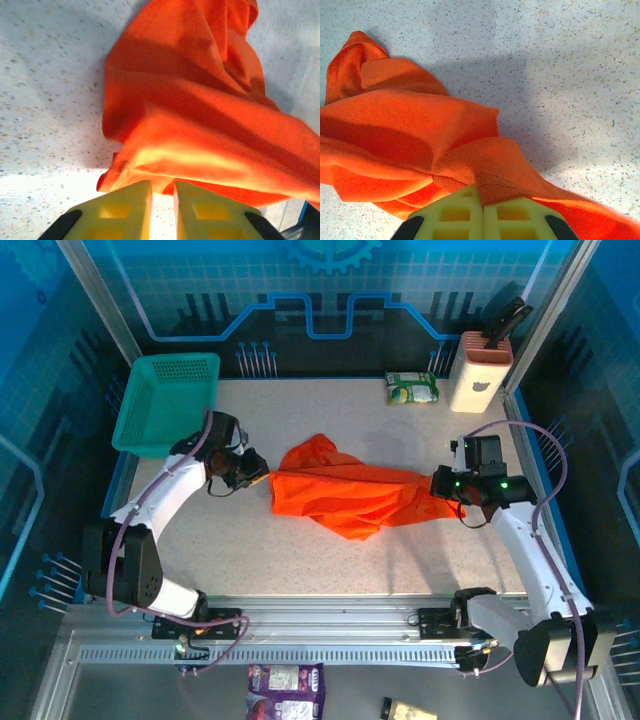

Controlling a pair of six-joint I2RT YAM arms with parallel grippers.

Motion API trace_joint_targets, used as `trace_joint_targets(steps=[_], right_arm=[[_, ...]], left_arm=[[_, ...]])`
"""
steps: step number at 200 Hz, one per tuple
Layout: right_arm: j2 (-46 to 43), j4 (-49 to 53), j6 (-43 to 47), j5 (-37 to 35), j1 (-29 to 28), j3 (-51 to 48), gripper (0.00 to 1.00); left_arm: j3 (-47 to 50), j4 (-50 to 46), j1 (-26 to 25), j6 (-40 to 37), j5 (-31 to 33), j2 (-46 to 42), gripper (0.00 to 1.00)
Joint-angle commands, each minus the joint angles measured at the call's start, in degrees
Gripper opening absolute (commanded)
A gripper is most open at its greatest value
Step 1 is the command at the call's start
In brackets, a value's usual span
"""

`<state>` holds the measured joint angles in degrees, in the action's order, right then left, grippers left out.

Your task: Fold the inside-out t-shirt

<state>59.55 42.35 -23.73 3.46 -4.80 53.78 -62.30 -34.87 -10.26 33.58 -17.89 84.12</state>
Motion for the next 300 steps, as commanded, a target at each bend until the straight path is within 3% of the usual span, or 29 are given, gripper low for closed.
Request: trace_joint_targets(steps=[1, 92, 150, 209, 253, 300], right_arm=[[-1.0, -0.4, -0.2, 1.2, 0.8, -1.4, 0.0], [-1.4, -0.7, -0.2, 1.9, 0.8, -2.0, 0.0], [-1.6, -0.7, -0.5, 2.5, 0.8, -1.7, 0.0], [-1.4, -0.6, -0.6, 2.8, 0.7, -0.7, 0.0], [-1.5, -0.3, -0.5, 2.5, 0.7, 0.1, 0.0], [-1.7, 0.3, -0.3, 2.3, 0.7, 0.5, 0.0]], left_arm=[[1.6, 1.1, -1.7, -2.6, -0.7, 1.7, 0.25], [1.0, 5.1, -2.2, -8.6, -1.9, 10.5, 0.4], [0.1, 13.8, 1.5, -4.8, -7.5, 19.3, 0.61], [0.2, 23.1, 3.3, -3.2, -17.3, 22.3, 0.58], [2.0, 22.4, 3.3, -3.0, -16.8, 18.3, 0.55], [3.6, 20.9, 3.3, -4.5, -13.7, 14.9, 0.44]])
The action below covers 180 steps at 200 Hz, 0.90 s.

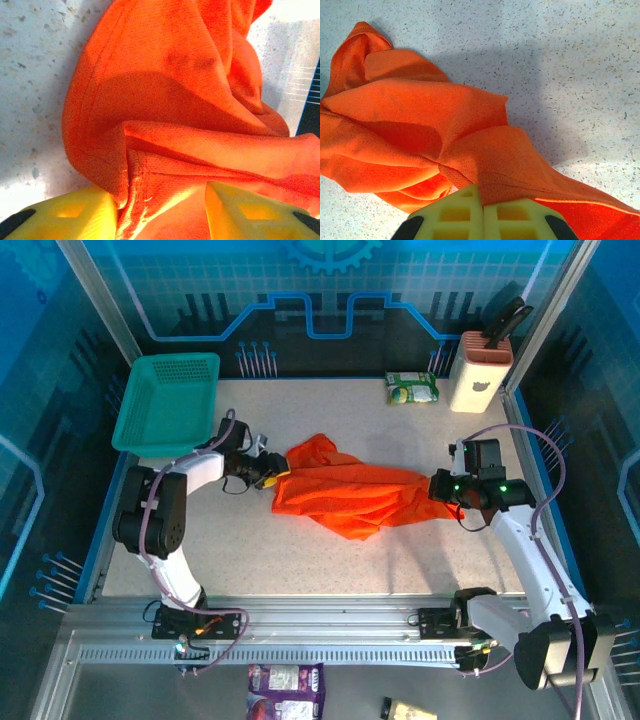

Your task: Fold the inside-out t-shirt

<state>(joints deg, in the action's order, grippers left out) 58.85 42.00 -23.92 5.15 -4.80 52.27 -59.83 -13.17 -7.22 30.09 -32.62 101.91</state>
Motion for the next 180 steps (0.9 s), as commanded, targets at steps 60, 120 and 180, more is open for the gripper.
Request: trace_joint_targets(steps=[60, 120, 180], right_arm=[[-1.0, 0.5, 0.0, 0.5, 0.6, 2.1, 0.0], [-1.2, 1.0, 0.0, 0.2, 0.5, 2.5, 0.0], [-1.2, 1.1, 0.1, -0.2, 0.4, 2.7, 0.0]], left_arm=[[-2.8, -4.3, -1.0, -7.5, 6.8, 0.2, 0.44], [-6.4, -6.8, -1.9, -10.4, 10.6, 4.3, 0.41], [-7.3, -6.8, -1.9, -9.4, 14.4, 4.5, 0.12]])
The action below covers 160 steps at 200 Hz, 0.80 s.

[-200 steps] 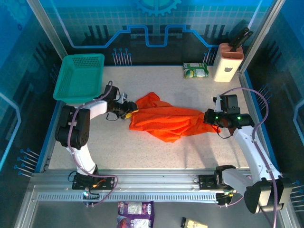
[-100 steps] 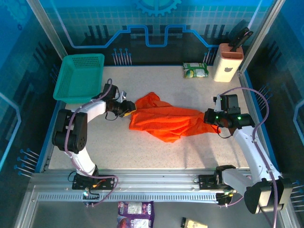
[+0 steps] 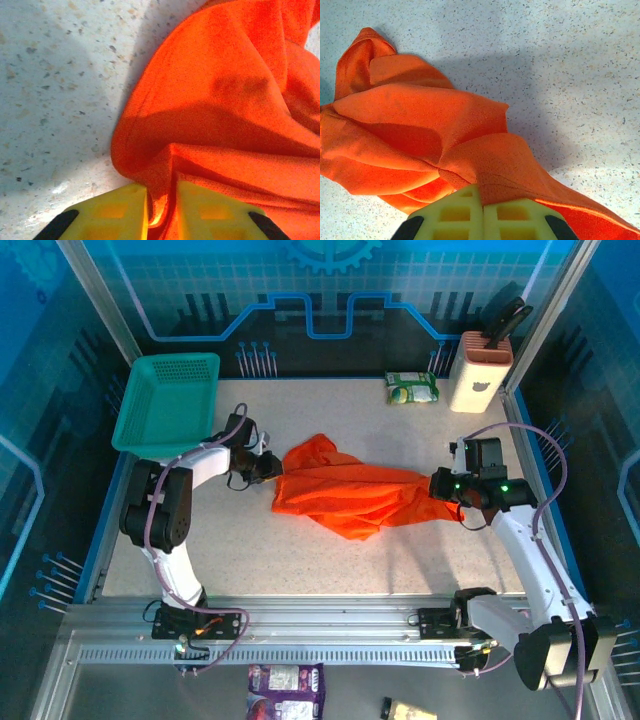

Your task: Fold the inside-out t-shirt

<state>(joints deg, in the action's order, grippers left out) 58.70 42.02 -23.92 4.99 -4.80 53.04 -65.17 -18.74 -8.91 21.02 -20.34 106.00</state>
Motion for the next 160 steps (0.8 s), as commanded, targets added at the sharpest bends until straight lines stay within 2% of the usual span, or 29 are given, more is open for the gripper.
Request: trace_joint_targets(steps=[1, 26, 50, 89, 126, 160], right_arm=[[-1.1, 1.0, 0.1, -0.1, 0.5, 1.9, 0.0], [-1.0, 0.5, 0.2, -0.4, 0.4, 1.7, 0.0], [-0.8, -0.7, 0.5, -1.6, 0.5, 1.8, 0.0], [1.0, -2.8, 1.6, -4.1, 1.0, 5.7, 0.0], [2.1, -4.8, 2.9, -4.9, 1.3, 11.2, 0.0], [1.3, -4.0, 7.2, -9.2, 2.4, 21.5, 0.0]], left_arm=[[-2.1, -1.2, -0.2, -0.3, 2.0, 0.4, 0.12], [-3.1, -1.0, -0.2, -0.2, 0.7, -0.5, 0.0], [-4.4, -1.8, -0.3, 0.1, 0.6, -4.3, 0.0], [-10.3, -6.4, 1.9, 1.3, 2.3, -16.0, 0.0], [-18.7, -8.2, 6.5, 4.2, 0.0, -27.0, 0.0], [-26.1, -10.3, 7.7, 3.9, -3.9, -30.4, 0.0]])
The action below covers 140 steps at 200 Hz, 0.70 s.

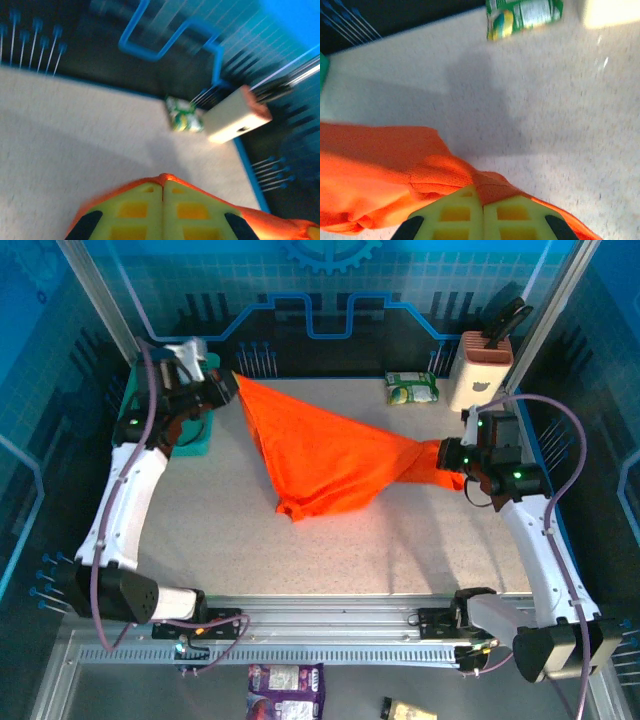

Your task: Fold the inside-out t-shirt

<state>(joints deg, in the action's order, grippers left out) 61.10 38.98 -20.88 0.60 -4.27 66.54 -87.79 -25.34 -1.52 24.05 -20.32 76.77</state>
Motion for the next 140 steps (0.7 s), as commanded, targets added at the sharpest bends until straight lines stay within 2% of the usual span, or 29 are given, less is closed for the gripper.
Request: trace_joint_targets(steps=[1, 48, 72, 103, 122, 140], right_arm=[[-1.1, -0.9, 4.3, -5.0, 1.9, 8.4, 0.0], [-3.0, 1.7, 10.0, -10.6, 3.3, 28.9, 0.0], [-4.1, 0.3, 8.7, -4.7, 3.3, 31.7, 0.0], [-4.5, -0.6, 4.6, 6.4, 3.2, 27.1, 0.0], [-5.5, -0.2, 1.7, 6.4, 3.0, 19.6, 0.0], [-6.9, 0.5, -0.1, 5.5, 3.2, 10.9, 0.0]], left_arm=[[-3.5, -3.7, 0.3, 1.0, -4.2, -1.3, 0.0], [-0.1, 2.2, 0.3, 6.6, -8.4, -4.8, 0.0], [-3.5, 0.7, 0.4, 6.9, -7.5, -5.4, 0.0], [-14.9, -8.1, 0.6, 2.8, -1.6, -3.7, 0.0], [-17.3, -12.4, 0.6, 1.4, -0.6, -0.7, 0.0], [-13.9, -13.7, 0.5, 2.6, -4.8, 1.9, 0.0]])
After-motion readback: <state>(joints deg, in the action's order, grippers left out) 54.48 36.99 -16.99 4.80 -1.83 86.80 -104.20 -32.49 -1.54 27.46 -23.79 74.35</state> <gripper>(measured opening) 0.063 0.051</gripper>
